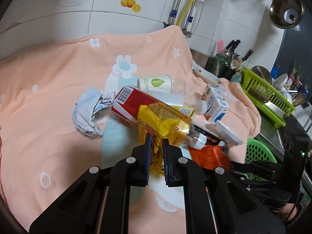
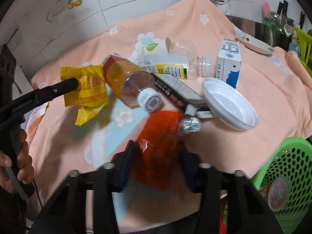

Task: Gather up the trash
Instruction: 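Grasp the orange snack packet with the right gripper while the left gripper holds the yellow bag, then carry the orange packet with the right gripper into the basket while the left gripper drops the yellow bag in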

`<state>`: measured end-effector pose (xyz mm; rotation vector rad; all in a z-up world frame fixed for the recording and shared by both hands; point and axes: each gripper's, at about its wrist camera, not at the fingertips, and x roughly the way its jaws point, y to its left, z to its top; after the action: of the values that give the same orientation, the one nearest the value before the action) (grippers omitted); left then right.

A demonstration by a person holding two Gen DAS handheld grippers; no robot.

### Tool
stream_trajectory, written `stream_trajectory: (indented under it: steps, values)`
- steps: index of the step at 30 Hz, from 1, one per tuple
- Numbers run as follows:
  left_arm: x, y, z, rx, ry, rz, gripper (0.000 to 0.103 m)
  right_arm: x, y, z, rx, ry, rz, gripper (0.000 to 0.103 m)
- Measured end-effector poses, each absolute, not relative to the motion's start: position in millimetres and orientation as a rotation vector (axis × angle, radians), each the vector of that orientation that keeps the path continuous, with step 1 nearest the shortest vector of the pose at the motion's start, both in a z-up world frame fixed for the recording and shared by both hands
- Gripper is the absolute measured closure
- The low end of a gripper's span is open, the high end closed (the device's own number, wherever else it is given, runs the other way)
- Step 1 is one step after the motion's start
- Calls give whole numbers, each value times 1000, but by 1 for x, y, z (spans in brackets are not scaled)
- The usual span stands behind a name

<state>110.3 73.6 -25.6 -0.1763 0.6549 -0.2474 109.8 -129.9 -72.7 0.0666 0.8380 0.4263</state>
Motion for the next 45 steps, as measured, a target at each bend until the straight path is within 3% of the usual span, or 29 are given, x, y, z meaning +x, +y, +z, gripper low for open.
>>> stream_trajectory:
  steps: [11, 18, 19, 22, 28, 33, 34, 37, 39, 45]
  values:
    - [75, 69, -8, -243, 609, -313, 94, 82, -146, -64, 107, 813, 465, 96]
    - [66, 57, -1, -242, 588, -345, 94, 74, -155, -60, 129, 808, 468, 98]
    - [65, 56, 0, -244, 587, -347, 94, 74, -157, -61, 144, 809, 471, 93]
    - [62, 57, 2, -237, 579, -346, 94, 73, -163, -62, 207, 800, 475, 45]
    - [61, 60, 3, -247, 578, -342, 94, 85, -159, -66, 263, 814, 498, 37]
    - [61, 65, 2, -246, 575, -335, 94, 106, -143, -83, 285, 885, 490, 37]
    - [61, 67, 2, -248, 577, -333, 94, 111, -140, -88, 296, 903, 493, 38]
    - [62, 70, 1, -255, 583, -328, 94, 113, -132, -88, 282, 903, 500, 71]
    - [63, 71, 1, -255, 583, -328, 94, 112, -130, -89, 284, 905, 509, 82]
    - [61, 63, 2, -249, 582, -351, 94, 88, -135, -72, 216, 829, 508, 94]
